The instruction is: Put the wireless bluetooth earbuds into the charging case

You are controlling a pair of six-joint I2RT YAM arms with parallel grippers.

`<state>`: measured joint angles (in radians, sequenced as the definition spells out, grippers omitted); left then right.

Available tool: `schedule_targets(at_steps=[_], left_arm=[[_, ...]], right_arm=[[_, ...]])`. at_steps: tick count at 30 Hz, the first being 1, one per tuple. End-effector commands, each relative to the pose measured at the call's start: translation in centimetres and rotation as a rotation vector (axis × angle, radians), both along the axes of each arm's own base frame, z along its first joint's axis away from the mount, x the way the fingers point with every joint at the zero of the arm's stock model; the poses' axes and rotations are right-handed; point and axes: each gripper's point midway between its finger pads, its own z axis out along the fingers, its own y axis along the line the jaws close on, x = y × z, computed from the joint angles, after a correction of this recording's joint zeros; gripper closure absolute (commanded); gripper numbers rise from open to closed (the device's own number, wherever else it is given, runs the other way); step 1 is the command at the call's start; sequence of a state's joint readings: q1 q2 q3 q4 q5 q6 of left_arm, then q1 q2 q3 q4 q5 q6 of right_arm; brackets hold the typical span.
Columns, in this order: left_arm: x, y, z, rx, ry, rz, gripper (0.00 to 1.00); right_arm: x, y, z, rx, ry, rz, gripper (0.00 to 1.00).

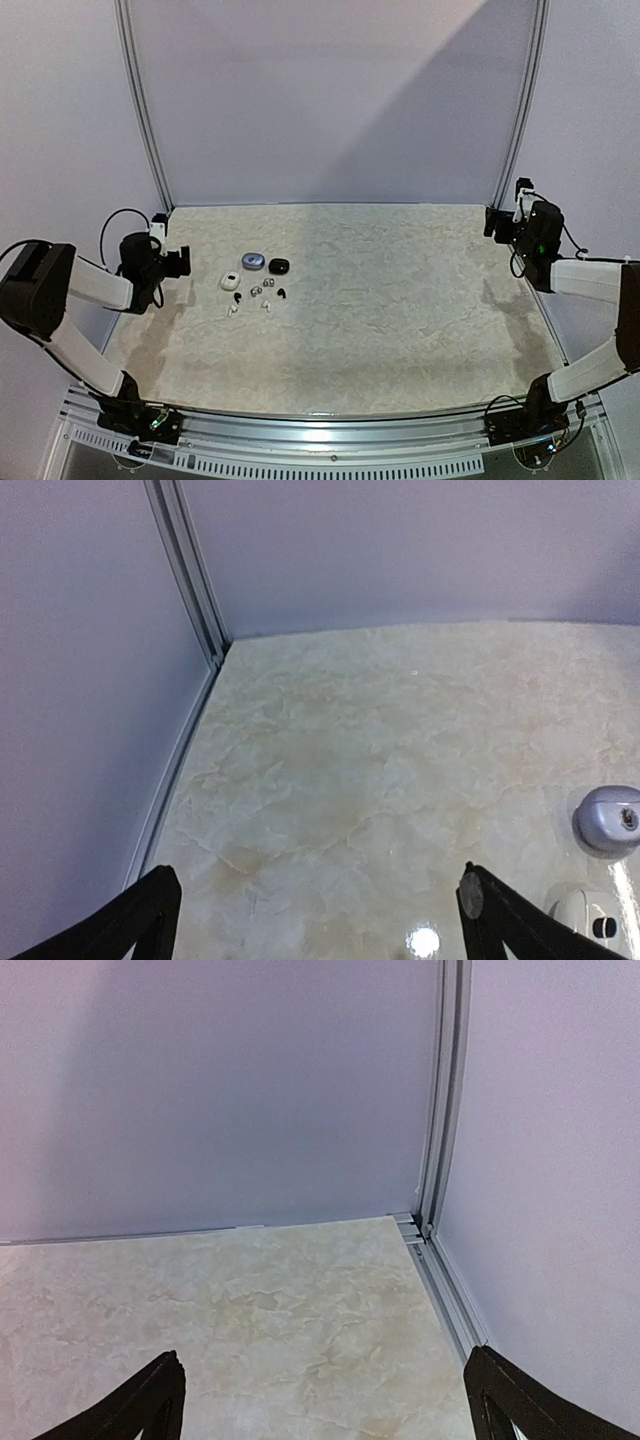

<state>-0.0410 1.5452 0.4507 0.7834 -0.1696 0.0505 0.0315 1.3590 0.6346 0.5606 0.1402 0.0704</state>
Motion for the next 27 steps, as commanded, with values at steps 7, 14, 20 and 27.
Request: schedule_targets(at_steps=[7,14,20,27], left_arm=[[2.9,-8.0,1.3,-0.006,0.644,-0.374,0.07],[0.0,-14.7,-1.3,0.096,0.932,-0.584,0.02],[0.6,-15.3,-4.3,0.131,1.035,-0.553,0.03],[-0.1,-15.7,-7.0,0.156,1.113,-0.545,0.16]], right_arm=[[-0.6,5.5,-0.4,0.071,0.319,0.116,0.02],[-0.9,8.0,-1.8,0.144,0.467,0.132,0.03],[-0.7,10.5,-2.4,0.193,0.502,0.203,0.06],[-0.4,11.1,-4.1,0.191,0.546,0.209,0.07]])
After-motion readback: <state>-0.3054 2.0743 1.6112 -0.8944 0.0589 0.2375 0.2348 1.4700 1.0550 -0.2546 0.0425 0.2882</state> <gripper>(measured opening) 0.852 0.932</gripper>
